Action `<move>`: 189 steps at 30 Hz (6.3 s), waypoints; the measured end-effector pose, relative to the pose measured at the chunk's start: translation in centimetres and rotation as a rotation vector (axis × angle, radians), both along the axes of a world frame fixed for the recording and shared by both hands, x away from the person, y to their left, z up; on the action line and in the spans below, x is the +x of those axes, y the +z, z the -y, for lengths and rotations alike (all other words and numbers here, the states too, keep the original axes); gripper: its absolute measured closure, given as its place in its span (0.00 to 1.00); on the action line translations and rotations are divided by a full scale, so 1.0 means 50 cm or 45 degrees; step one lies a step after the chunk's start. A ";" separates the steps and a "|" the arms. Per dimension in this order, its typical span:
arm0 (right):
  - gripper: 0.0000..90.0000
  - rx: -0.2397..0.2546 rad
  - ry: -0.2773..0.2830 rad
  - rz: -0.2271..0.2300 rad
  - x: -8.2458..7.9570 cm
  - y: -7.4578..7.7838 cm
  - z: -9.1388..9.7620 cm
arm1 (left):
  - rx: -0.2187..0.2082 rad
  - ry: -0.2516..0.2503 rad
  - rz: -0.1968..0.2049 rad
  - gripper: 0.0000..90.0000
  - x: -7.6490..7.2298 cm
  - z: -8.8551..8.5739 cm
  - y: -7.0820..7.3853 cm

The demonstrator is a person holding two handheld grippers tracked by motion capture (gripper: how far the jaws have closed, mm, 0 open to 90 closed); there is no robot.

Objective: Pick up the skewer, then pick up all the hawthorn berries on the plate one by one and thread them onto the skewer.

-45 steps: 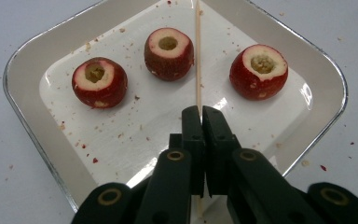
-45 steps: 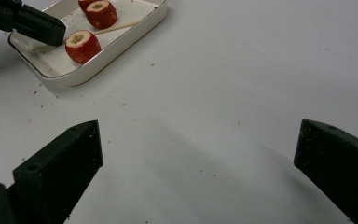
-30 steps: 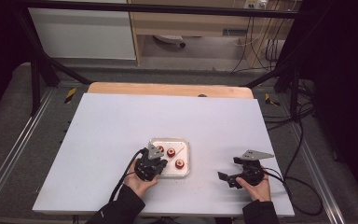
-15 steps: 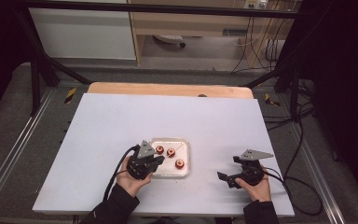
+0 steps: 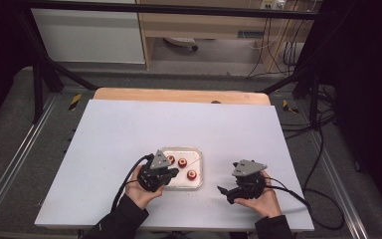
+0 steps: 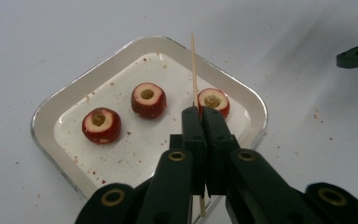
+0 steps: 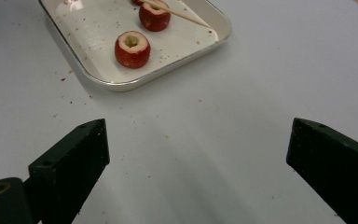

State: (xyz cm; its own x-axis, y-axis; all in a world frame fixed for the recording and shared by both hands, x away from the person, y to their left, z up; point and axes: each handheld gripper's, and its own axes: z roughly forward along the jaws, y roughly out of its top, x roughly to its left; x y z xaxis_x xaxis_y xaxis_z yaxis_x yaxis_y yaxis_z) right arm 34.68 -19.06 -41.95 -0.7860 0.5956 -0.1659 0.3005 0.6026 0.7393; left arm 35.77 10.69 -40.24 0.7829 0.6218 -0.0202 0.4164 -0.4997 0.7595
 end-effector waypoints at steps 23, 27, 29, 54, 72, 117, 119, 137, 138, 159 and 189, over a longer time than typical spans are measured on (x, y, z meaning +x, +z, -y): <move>0.51 -0.457 0.453 0.355 0.004 -0.003 -0.104 | 0.075 -0.147 -0.004 0.98 -0.005 0.073 -0.002; 0.61 -0.554 0.530 0.409 0.006 -0.007 -0.112 | 0.072 -0.166 -0.007 0.98 -0.009 0.081 -0.002; 0.66 -0.579 0.560 0.444 0.010 -0.006 -0.116 | 0.062 -0.173 -0.008 0.98 -0.012 0.085 -0.002; 0.98 -0.810 0.768 0.612 0.006 -0.011 -0.117 | 0.049 -0.211 -0.027 0.98 -0.012 0.085 -0.001; 0.98 -1.037 0.774 0.708 0.004 -0.005 -0.149 | 0.277 -0.240 -0.186 0.87 0.032 0.069 0.020; 0.71 -0.916 0.634 0.686 0.000 0.019 -0.149 | 0.339 -0.241 -0.197 0.99 0.027 0.078 -0.010; 0.60 -0.776 0.483 0.612 0.008 0.029 -0.131 | 0.323 -0.227 -0.186 0.99 0.024 0.066 -0.009; 0.22 -0.136 -0.097 0.009 0.042 -0.004 -0.026 | 0.122 -0.049 -0.071 0.98 -0.012 -0.052 -0.021; 0.20 -0.110 -0.113 -0.025 0.043 -0.004 -0.025 | 0.111 -0.036 -0.064 0.98 -0.014 -0.062 -0.022; 0.04 0.157 -0.154 -0.324 0.073 0.020 -0.082 | -0.050 0.120 -0.002 0.98 -0.036 -0.181 -0.056; 0.38 -0.007 -0.050 -0.560 0.134 0.031 -0.204 | -0.056 0.128 0.003 0.98 -0.040 -0.187 -0.069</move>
